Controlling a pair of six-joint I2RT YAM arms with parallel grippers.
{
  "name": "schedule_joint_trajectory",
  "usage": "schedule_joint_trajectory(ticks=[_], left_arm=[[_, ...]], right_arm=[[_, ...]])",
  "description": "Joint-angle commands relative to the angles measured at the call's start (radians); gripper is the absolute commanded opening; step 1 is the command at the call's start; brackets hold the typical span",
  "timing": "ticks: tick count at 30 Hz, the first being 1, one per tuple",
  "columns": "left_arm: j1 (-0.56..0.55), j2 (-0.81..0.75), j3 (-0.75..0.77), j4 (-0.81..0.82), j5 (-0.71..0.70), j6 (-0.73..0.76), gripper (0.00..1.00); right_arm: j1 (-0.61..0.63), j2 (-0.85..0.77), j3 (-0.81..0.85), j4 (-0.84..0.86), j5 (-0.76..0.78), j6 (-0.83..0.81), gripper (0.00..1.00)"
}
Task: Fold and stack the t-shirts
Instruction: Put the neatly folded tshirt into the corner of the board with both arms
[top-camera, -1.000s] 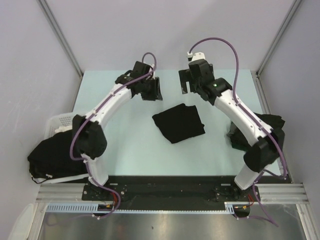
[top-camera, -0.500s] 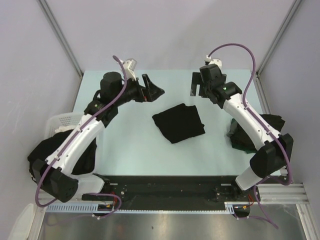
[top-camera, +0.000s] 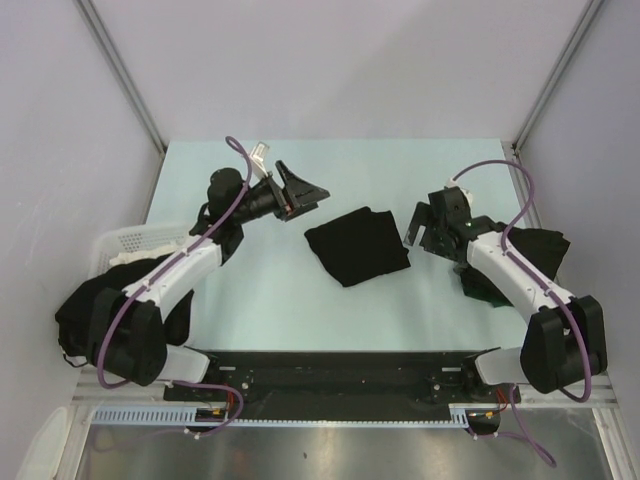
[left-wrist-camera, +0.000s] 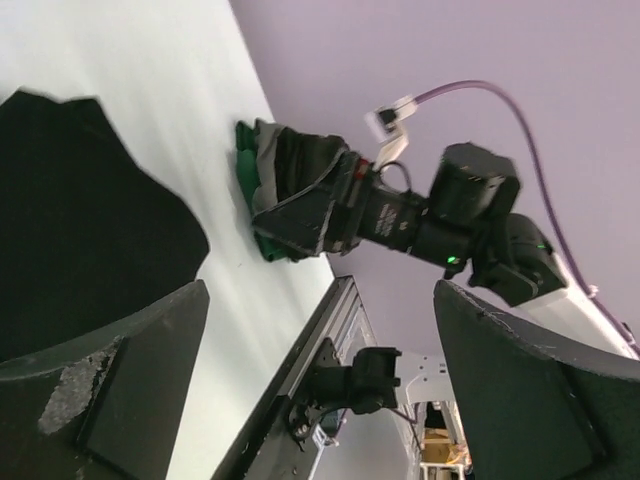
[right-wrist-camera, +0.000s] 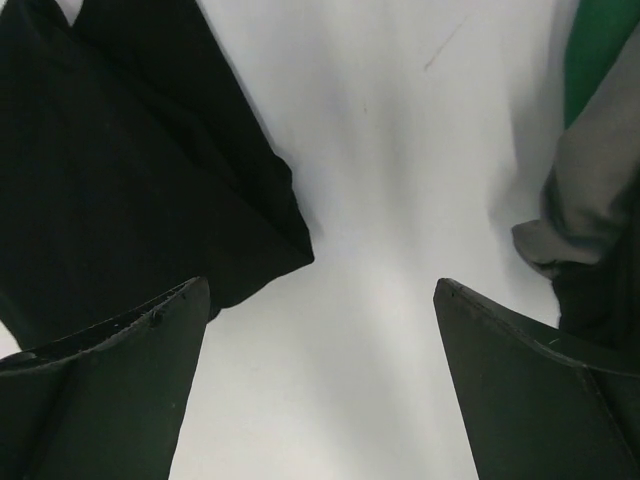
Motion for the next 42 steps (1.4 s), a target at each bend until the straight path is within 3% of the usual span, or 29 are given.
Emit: schedule_joint_trajectory(ticks=[1, 6, 15, 24, 29, 42], left_arm=[[0.000, -0.045, 0.106, 0.055, 0.041, 0.037, 1.00], [-0.004, 0.001, 0.151, 0.137, 0.174, -0.007, 1.00], [-0.004, -0.012, 0.186, 0.094, 0.177, 0.053, 1.00], [-0.004, -0.028, 0.105, 0.204, 0.093, -0.067, 0.99], [-0.005, -0.046, 0.178, -0.038, 0.080, 0.109, 0.99], [-0.020, -0.089, 0.151, -0.149, 0.091, 0.214, 1.00]], right_arm=[[-0.005, -0.049, -0.042, 0.137, -0.041, 0.079, 1.00], [-0.008, -0.065, -0.111, 0.231, -0.060, 0.134, 0.99], [-0.010, -0.122, -0.263, 0.368, -0.072, 0.163, 1.00], [-0.019, -0.108, -0.355, 0.492, -0.123, 0.221, 1.00], [-0.019, -0.085, -0.413, 0.593, -0.135, 0.260, 1.00], [0.002, 0.051, -0.444, 0.759, -0.155, 0.292, 1.00]])
